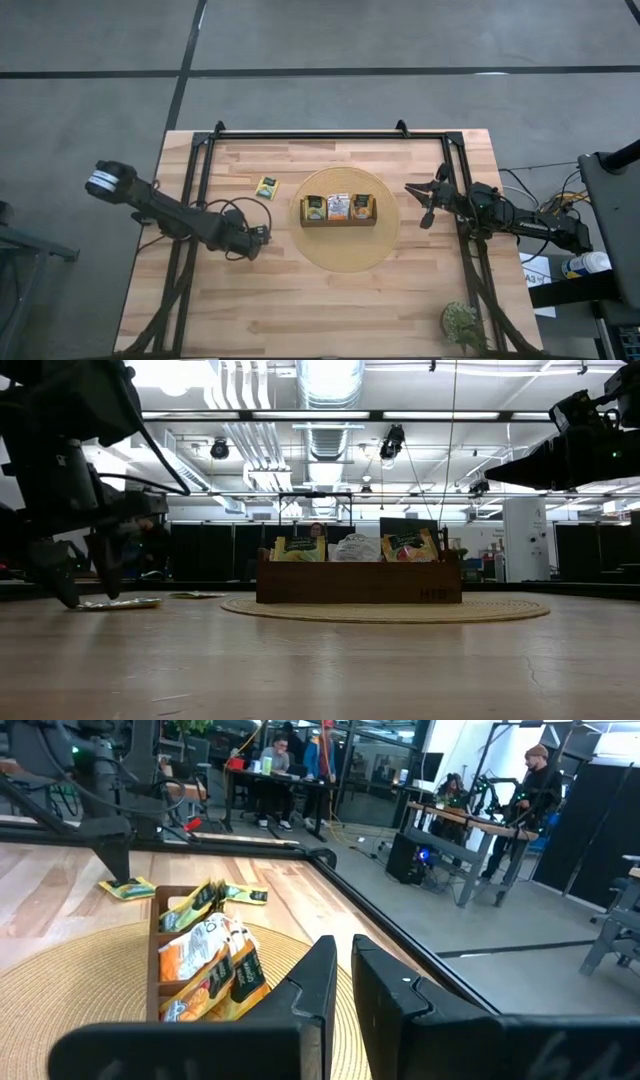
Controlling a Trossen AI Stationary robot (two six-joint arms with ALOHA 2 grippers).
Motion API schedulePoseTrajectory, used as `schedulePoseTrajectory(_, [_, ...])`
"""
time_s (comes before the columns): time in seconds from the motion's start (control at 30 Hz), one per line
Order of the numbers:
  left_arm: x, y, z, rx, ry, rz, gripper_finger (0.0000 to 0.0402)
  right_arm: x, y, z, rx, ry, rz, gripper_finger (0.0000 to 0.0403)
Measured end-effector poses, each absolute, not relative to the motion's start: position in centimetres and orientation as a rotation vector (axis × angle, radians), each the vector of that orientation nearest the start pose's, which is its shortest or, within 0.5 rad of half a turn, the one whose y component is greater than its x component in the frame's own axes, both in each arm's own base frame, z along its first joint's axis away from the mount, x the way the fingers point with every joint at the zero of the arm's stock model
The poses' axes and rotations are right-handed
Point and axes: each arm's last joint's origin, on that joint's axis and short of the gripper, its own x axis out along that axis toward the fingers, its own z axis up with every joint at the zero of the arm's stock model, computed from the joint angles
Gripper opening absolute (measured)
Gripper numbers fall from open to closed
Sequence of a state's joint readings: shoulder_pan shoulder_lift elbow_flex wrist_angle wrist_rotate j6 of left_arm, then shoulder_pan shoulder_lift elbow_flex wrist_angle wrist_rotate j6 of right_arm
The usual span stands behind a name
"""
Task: Pick & Place Tea
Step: Put the yellow tea bag into the left section of the wooden organizer
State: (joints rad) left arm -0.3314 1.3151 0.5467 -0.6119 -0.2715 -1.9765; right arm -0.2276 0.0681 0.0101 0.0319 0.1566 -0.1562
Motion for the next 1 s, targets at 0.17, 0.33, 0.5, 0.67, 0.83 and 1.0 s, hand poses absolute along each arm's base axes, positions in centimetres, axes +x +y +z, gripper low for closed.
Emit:
schedulePoseTrajectory(0.17, [18.0, -4.9, 13.3, -1.273, 0.832, 1.175, 0.0197, 9.7, -2.7, 16.5, -0.153, 0.056, -0.381, 0.0034])
schedulePoseTrajectory(0.33, [18.0, -4.5, 12.6, -1.252, 0.858, 1.190, 0.0174, 9.7, -2.7, 16.5, -0.154, 0.057, -0.381, 0.0034])
schedulePoseTrajectory(0.5, [17.9, -4.4, 12.0, -1.210, 0.888, 1.209, 0.0098, 9.7, -2.7, 16.5, -0.154, 0.057, -0.381, 0.0034])
schedulePoseTrajectory(0.67, [18.0, -4.4, 11.8, -1.178, 0.886, 1.192, 0.0010, 9.7, -2.7, 16.5, -0.153, 0.058, -0.381, 0.0034])
schedulePoseTrajectory(0.83, [18.2, -4.4, 11.9, -1.144, 0.902, 1.154, 0.0002, 9.7, -2.7, 16.4, -0.154, 0.059, -0.381, 0.0034])
schedulePoseTrajectory(1.0, [19.2, -4.7, 13.1, -1.052, 0.960, 1.044, 0.0000, 9.7, -2.7, 16.4, -0.154, 0.059, -0.380, 0.0034])
